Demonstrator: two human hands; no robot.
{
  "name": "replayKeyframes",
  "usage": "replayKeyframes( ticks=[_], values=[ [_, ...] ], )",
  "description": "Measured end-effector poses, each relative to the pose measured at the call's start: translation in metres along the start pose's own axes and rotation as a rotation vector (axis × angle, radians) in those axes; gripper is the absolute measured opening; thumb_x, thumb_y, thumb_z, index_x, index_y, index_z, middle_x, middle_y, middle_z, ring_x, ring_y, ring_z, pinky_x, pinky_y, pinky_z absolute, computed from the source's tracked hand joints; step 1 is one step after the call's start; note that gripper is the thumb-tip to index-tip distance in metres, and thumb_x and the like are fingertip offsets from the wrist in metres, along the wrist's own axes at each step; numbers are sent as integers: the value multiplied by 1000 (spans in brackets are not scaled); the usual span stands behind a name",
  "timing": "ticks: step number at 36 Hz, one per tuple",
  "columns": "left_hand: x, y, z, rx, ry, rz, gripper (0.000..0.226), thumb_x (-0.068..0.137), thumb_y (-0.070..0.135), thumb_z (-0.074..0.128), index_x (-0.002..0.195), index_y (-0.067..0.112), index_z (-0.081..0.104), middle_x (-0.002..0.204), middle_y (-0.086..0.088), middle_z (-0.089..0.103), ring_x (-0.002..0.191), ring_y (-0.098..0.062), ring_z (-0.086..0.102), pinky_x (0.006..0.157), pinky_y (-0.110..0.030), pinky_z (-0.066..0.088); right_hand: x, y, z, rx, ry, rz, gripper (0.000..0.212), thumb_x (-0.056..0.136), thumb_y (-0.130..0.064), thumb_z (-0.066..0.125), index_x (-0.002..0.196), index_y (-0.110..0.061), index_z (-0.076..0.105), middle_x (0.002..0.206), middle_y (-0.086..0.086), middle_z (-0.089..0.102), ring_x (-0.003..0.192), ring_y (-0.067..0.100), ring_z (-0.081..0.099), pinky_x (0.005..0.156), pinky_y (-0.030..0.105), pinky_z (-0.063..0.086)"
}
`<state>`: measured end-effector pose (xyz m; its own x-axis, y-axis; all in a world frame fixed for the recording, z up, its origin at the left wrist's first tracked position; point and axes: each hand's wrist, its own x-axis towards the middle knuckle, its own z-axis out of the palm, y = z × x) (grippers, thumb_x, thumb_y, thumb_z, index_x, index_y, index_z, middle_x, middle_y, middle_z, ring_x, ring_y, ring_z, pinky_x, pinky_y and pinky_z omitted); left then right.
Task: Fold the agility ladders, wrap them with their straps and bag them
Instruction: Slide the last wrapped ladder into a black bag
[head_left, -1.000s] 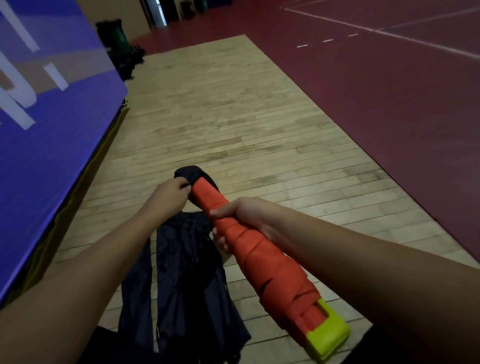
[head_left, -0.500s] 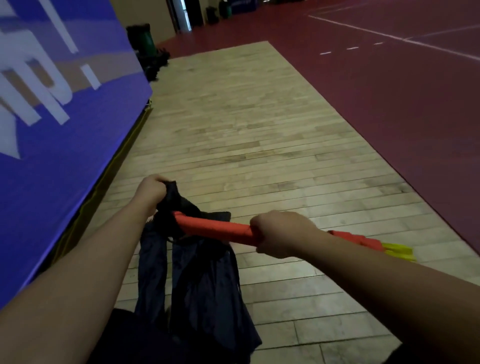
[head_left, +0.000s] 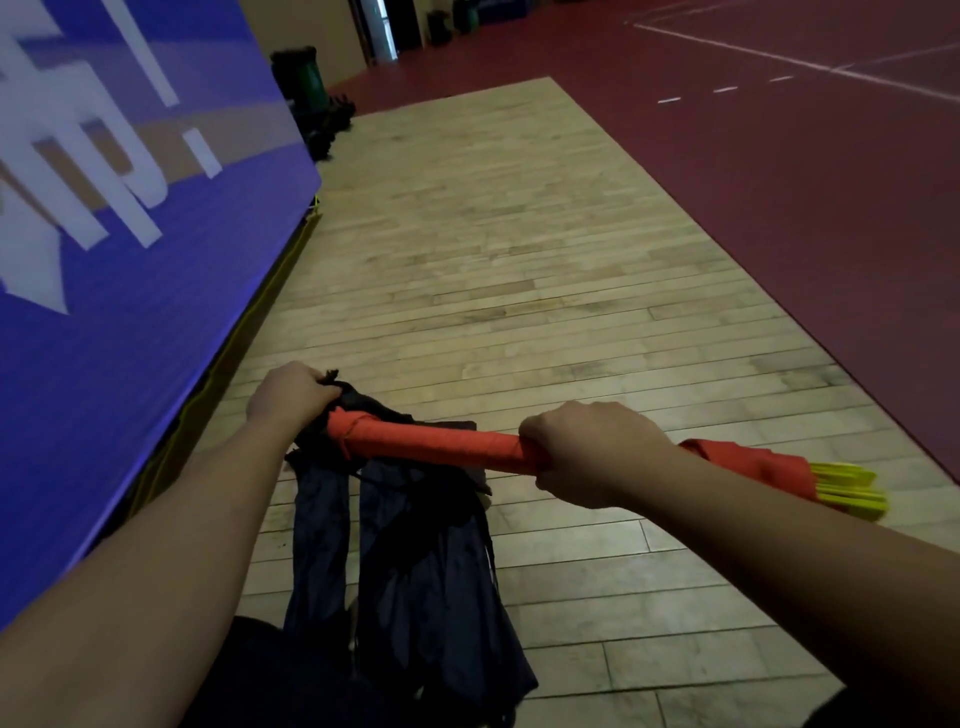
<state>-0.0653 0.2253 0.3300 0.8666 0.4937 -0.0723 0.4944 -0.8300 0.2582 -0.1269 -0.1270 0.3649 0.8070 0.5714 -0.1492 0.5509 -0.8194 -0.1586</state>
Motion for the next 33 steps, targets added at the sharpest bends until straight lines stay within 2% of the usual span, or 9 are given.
replayKeyframes(
  ticks=[8,11,13,16,21,24,27,30,33],
  values=[
    [1,-14,-4,-49,209,-200,36,97,35,59,116,7,70,109,-22,66,101,-39,63,69,-37,44,-7,-1,-12,-17,38,30,23,93,-25,61,115,-31,57,92,-5,58,80,20,58,69,32,45],
    [-2,-23,-7,-253,125,-330,39,99,30,56,123,0,63,116,-25,63,105,-41,61,73,-38,46,-5,7,-13,162,-3,119,23,89,-26,67,112,-27,62,90,-5,62,81,18,62,69,32,49],
    [-5,-22,-4,-567,-31,-411,34,98,25,57,119,-2,61,106,-23,65,94,-38,64,77,-40,53,-3,13,-10,441,-55,163,27,88,-23,73,114,-20,65,89,2,69,79,22,69,69,39,59],
    [-8,-12,-6,-885,-205,-429,15,96,19,54,89,6,58,73,-13,63,65,-27,60,59,-37,50,-2,15,-7,785,-113,171,31,88,-17,76,116,-13,63,89,13,72,71,24,72,61,37,62],
    [-6,5,-15,-1051,-195,-398,18,98,20,52,82,13,57,58,-6,64,47,-19,62,48,-28,51,-2,9,-5,877,-197,160,29,86,-18,79,112,-14,66,84,12,71,66,23,70,61,39,62],
    [-9,9,-16,-1077,-175,-380,18,100,19,54,85,13,60,51,-3,65,46,-17,63,48,-29,52,-5,6,-4,858,-271,146,35,88,-16,77,119,-13,63,84,9,70,60,16,67,54,29,56],
    [-12,11,-18,-1046,-213,-300,18,101,24,55,89,17,67,81,-7,66,66,-18,62,61,-32,52,-7,3,-3,844,-308,135,38,88,-16,77,123,-13,62,86,8,69,61,14,67,54,27,55],
    [-11,9,-17,-824,-194,-141,17,98,29,62,93,20,75,101,-5,67,87,-19,62,77,-32,51,-6,1,-2,851,-325,138,38,87,-16,78,123,-12,63,86,9,69,62,15,67,54,28,56],
    [-11,9,-20,-526,-158,47,16,94,36,66,92,25,78,103,-4,71,93,-19,64,78,-30,47,-6,0,-2,842,-336,133,42,88,-16,77,126,-12,61,91,11,70,68,18,69,57,30,58]
  ],
)
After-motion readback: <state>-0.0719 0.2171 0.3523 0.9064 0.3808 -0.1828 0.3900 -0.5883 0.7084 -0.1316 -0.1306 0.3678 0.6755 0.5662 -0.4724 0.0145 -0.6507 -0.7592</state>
